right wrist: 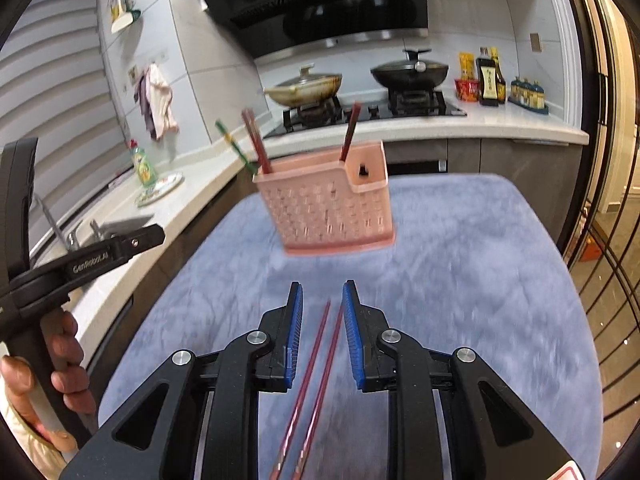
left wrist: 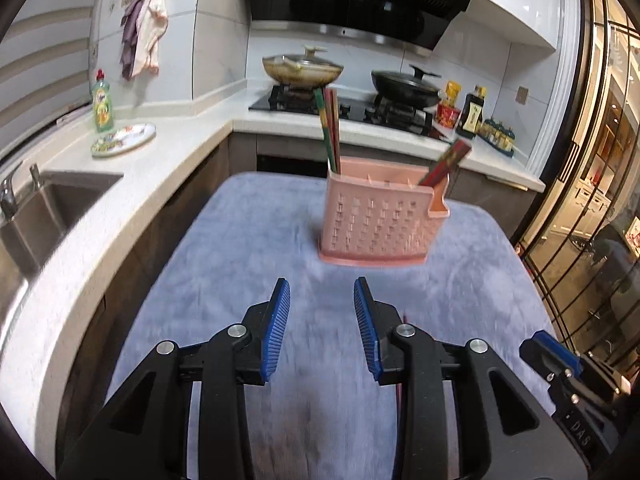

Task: Organize utensils
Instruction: 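Move both open tools back down to the last two dark red chopsticks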

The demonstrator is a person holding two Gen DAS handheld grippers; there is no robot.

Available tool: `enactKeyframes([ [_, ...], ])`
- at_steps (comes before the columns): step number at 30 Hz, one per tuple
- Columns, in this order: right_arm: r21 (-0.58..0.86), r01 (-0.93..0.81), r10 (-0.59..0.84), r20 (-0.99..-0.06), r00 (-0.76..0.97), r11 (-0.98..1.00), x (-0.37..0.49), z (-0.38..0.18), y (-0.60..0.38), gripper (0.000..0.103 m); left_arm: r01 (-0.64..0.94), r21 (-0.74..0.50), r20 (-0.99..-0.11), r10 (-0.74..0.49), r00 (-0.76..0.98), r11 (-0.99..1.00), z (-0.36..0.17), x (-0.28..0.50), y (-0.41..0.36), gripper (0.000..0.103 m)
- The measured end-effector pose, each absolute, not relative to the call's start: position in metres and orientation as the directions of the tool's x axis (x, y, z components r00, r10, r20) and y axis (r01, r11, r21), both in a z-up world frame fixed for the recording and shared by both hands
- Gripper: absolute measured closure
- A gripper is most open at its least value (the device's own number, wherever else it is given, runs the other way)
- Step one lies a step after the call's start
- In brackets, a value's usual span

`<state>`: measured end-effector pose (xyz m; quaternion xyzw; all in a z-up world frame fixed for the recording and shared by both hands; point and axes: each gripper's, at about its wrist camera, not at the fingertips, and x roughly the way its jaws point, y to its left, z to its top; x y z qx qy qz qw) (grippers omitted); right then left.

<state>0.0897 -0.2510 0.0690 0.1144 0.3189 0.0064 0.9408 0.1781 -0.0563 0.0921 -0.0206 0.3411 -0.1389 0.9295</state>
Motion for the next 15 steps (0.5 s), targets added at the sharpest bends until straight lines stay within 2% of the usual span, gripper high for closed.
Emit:
enactKeyframes([
  [7,0.202,0.063,0.095,-0.686,0.722,0.977,0.053,0.017,-0.224,0.082,0.241,-0.13,-0.688,-0.263,0.677,0.962,0.055,0.14,-0.052,0.071],
  [15,0.194,0.07,0.097,-0.734,0.672,0.979,0.041,-0.02,-0.207,0.082,0.244,-0.137,-0.731,-0.264,0.629,0.96,0.028,0.112,-0.047,0.071],
])
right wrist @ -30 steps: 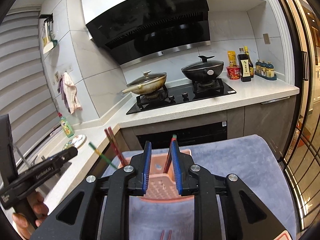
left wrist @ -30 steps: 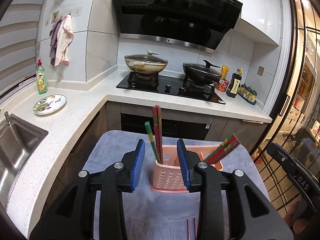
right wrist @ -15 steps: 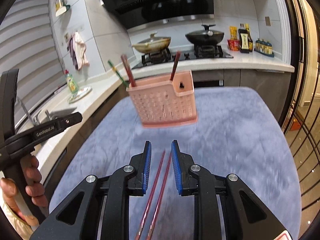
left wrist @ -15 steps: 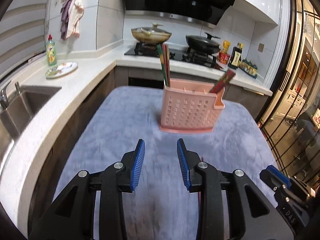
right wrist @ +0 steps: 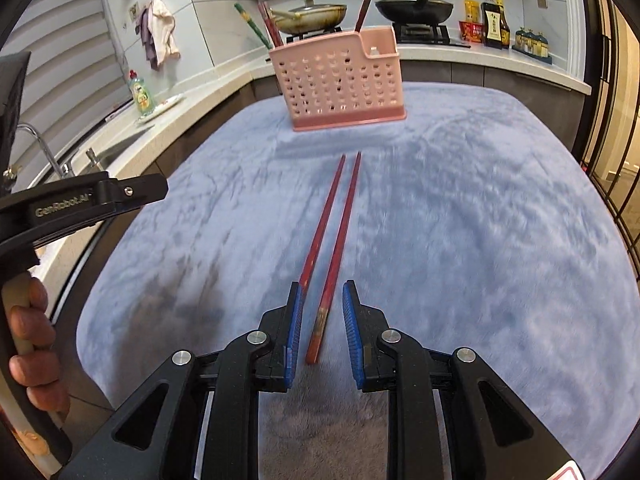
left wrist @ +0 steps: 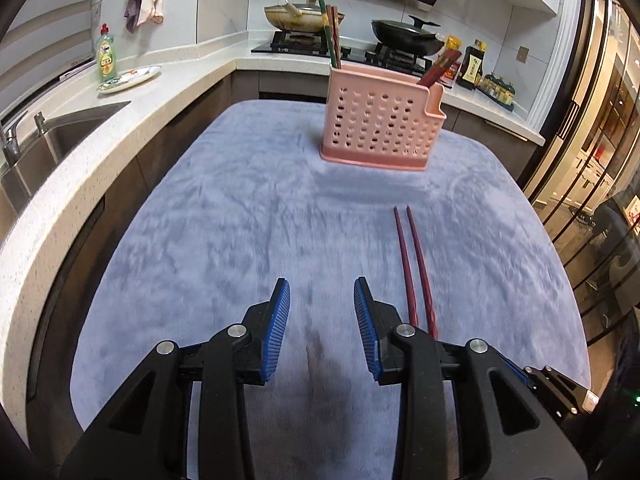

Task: Organize utensils
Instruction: 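Move both open tools back down to the last two dark red chopsticks, then close the right tool on a dark red chopstick while the left tool grasps the other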

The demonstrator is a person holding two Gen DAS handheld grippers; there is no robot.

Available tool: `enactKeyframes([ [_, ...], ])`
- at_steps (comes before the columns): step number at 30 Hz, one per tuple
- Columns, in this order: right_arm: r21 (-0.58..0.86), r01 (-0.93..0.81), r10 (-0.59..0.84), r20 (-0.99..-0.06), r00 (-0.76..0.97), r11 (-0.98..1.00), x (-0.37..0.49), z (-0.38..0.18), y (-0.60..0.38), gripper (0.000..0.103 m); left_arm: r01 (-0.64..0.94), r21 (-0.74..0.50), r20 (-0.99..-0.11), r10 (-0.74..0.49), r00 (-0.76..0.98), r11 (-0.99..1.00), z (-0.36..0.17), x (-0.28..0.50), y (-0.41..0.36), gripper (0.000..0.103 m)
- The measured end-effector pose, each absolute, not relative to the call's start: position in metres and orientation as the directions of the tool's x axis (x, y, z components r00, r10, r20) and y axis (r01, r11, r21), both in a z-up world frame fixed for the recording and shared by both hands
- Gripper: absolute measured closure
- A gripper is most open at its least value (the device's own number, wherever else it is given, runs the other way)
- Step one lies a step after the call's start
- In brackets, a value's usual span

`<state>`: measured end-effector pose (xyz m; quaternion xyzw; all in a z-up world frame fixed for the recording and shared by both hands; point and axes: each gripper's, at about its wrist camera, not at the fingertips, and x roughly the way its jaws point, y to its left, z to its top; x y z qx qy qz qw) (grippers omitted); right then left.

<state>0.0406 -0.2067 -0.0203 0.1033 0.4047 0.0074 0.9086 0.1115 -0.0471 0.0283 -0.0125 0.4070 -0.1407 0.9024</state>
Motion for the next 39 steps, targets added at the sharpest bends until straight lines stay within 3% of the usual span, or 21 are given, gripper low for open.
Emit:
enactKeyframes([
  [10,0.164,0.083,0.076,-0.774,0.629,0.983,0.045,-0.05,-0.195,0.082,0.249,-0.133,-0.763,-0.26,0.592,0.959,0.01,0.097,-0.044,0.071],
  [15,0.161,0.097,0.066,-0.778,0.625,0.982,0.043,-0.053,-0.2,0.095,0.263,-0.124,-0.768,-0.26,0.585,0.957,0.006,0.093,-0.049,0.066],
  [20,0.172,0.128,0.053,-0.774,0.631,0.977,0.033,-0.048,-0.213,0.096,0.29,-0.117,-0.779,-0.269,0.567,0.95,0.0,0.089,-0.061,0.064],
  [25,0.187,0.155,0.046,-0.766,0.641,0.97,0.023,-0.042,-0.229,0.096,0.327,-0.133,-0.789,-0.3,0.536,0.936,-0.008,0.082,-0.078,0.051],
  [39,0.211,0.178,0.048,-0.763,0.644,0.961,0.008,-0.042,-0.245,0.096,0.375,-0.115,-0.834,-0.295,0.467,0.92,-0.043,0.081,-0.119,0.053],
])
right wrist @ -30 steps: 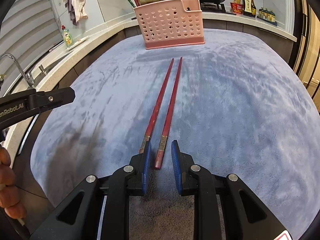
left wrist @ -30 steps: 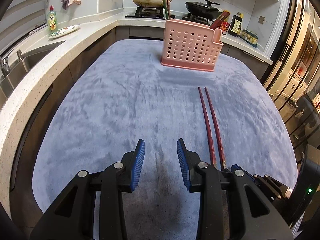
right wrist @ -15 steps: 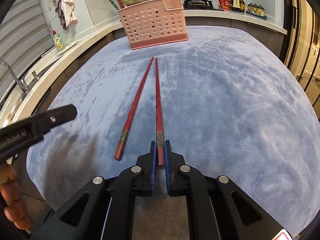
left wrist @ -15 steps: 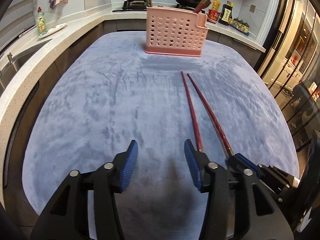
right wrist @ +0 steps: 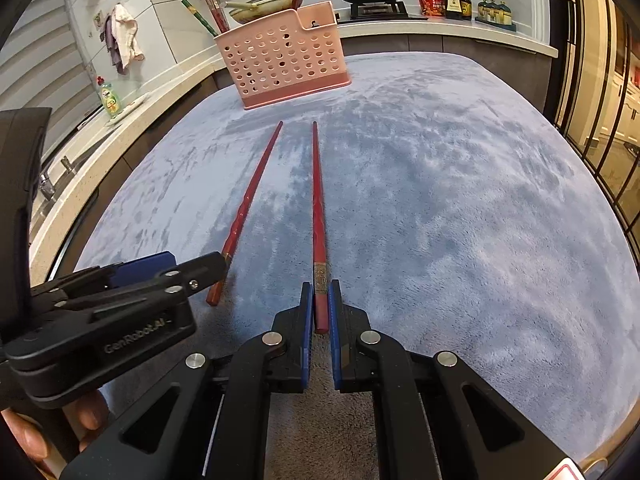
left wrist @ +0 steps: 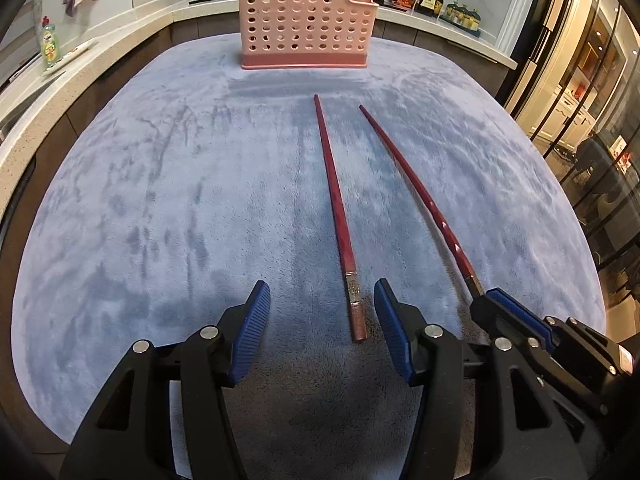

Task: Organize utensils
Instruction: 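Close the right tool on a dark red chopstick while the left tool grasps the other, then lift both dark red chopsticks and carry them above the pink basket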

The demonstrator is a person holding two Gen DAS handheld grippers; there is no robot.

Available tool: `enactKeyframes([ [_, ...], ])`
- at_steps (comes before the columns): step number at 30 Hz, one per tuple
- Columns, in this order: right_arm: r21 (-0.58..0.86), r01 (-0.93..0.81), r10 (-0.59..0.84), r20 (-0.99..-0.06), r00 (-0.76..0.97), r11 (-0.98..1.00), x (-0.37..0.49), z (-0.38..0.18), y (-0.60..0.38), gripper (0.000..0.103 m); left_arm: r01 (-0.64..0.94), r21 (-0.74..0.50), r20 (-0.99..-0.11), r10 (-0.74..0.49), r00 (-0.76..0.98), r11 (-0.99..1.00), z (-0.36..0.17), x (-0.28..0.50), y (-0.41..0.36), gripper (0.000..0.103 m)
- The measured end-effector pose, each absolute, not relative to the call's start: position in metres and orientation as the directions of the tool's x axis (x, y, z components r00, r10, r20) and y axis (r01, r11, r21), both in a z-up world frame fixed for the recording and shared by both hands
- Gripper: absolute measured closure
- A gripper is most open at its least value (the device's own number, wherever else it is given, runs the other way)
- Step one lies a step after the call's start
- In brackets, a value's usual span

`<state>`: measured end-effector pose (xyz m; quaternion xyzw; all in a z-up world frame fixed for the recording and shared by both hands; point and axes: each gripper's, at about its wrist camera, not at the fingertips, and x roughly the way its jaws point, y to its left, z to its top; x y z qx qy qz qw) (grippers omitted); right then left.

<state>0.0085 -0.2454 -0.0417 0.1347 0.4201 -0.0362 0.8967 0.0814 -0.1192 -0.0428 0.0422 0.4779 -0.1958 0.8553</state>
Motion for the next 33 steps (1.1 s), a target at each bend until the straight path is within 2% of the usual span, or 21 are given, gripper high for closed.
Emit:
enactKeyframes([
  [5,0.216,0.175,0.055,-0.765,0.641,0.96,0.01,-0.044,-0.246,0.096,0.368,-0.101,-0.844,-0.276,0.46,0.924,-0.051,0.083,-0.121,0.058],
  [8,0.219,0.175,0.058,-0.767,0.639,0.96,0.01,-0.045,-0.246,0.096,0.37,-0.091,-0.846,-0.268,0.462,0.925,-0.051,0.083,-0.12,0.067],
  [12,0.222,0.171,0.064,-0.766,0.639,0.96,0.01,-0.045,-0.244,0.096,0.375,-0.091,-0.848,-0.27,0.456,0.922,-0.05,0.084,-0.118,0.093],
  [13,0.223,0.169,0.065,-0.766,0.64,0.96,0.01,-0.045,-0.244,0.096,0.377,-0.096,-0.85,-0.273,0.451,0.921,-0.05,0.085,-0.117,0.095],
  [22,0.237,0.158,0.071,-0.737,0.673,0.958,0.007,-0.025,-0.245,0.096,0.363,-0.096,-0.841,-0.271,0.469,0.927,-0.032,0.081,-0.109,0.096],
  [33,0.272,0.143,0.065,-0.634,0.771,0.952,0.009,0.035,-0.259,0.096,0.347,-0.088,-0.769,-0.285,0.573,0.934,0.032,0.078,-0.098,0.096],
])
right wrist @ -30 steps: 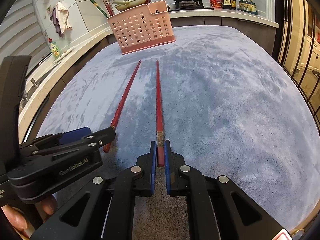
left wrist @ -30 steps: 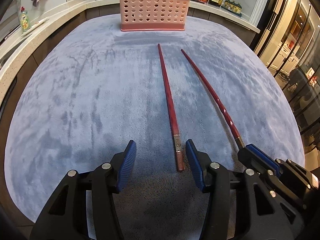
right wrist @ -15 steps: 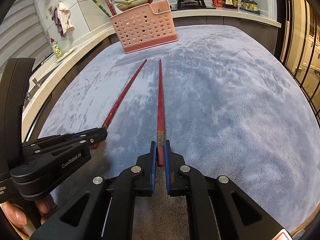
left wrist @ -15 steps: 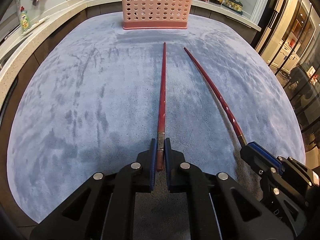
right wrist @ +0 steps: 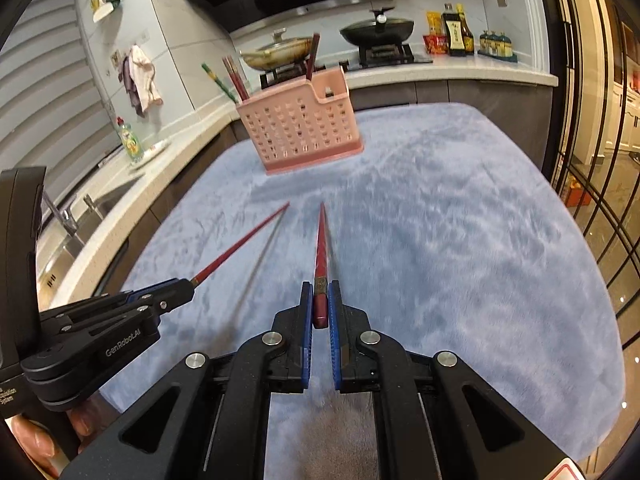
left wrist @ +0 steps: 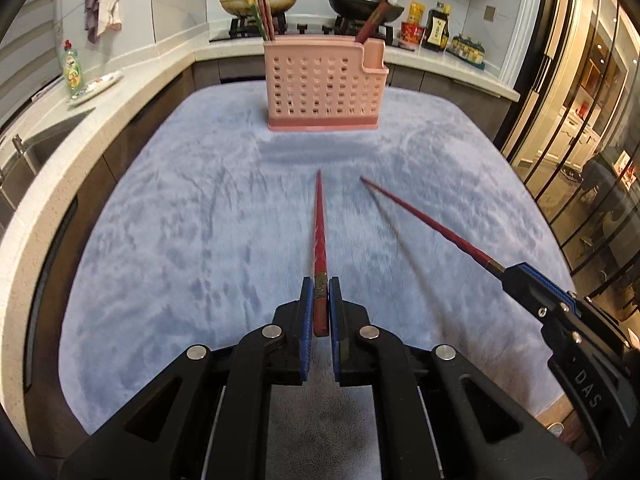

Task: Organize utensils
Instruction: 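Lift both dark red chopsticks and carry them above the pink basket, then lower both dark red chopsticks into the pink basket and open both tools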

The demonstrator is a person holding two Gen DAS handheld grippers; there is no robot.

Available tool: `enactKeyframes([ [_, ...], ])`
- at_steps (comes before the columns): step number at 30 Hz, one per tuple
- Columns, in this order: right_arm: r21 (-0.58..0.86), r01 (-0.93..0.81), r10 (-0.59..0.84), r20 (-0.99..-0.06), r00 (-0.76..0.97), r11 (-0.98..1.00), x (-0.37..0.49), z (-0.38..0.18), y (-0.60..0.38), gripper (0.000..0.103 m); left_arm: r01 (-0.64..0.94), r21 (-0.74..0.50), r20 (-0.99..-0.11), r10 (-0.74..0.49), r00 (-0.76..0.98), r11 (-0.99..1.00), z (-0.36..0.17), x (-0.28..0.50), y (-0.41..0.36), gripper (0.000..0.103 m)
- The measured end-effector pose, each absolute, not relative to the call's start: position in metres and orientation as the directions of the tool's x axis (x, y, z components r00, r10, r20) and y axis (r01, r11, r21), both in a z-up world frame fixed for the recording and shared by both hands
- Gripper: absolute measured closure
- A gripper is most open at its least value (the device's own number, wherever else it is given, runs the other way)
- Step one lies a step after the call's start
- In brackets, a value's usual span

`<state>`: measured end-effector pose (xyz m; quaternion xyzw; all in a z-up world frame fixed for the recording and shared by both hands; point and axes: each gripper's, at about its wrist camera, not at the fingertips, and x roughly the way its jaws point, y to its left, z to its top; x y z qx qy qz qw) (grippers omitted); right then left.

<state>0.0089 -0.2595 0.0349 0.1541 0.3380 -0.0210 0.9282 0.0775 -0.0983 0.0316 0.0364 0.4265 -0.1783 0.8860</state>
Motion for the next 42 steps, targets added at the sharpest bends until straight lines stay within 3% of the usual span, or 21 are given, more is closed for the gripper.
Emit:
enactKeyframes([
  [14,0.286,0.101,0.046,-0.464,0.885,0.953,0.037,0.121,-0.275,0.096,0.343,-0.101,-0.639,-0.325,0.697,0.934,0.121,0.094,-0.091,0.096],
  [22,0.279,0.085,0.049,-0.444,0.895,0.957,0.065,0.135,-0.273,0.096,0.344,-0.11,-0.603,-0.338,0.723,0.933,0.143,0.113,-0.095,0.096],
  [31,0.271,0.076,0.056,-0.449,0.892,0.959,0.081,0.135,-0.273,0.096,0.341,-0.146,-0.62,-0.355,0.7,0.929,0.144,0.14,-0.09,0.096],
  [42,0.288,0.02,0.077,-0.322,0.944,0.957,0.141,0.207,-0.289,0.096,0.339,-0.178,-0.516,-0.381,0.767,0.924,0.215,0.203,-0.086,0.096],
])
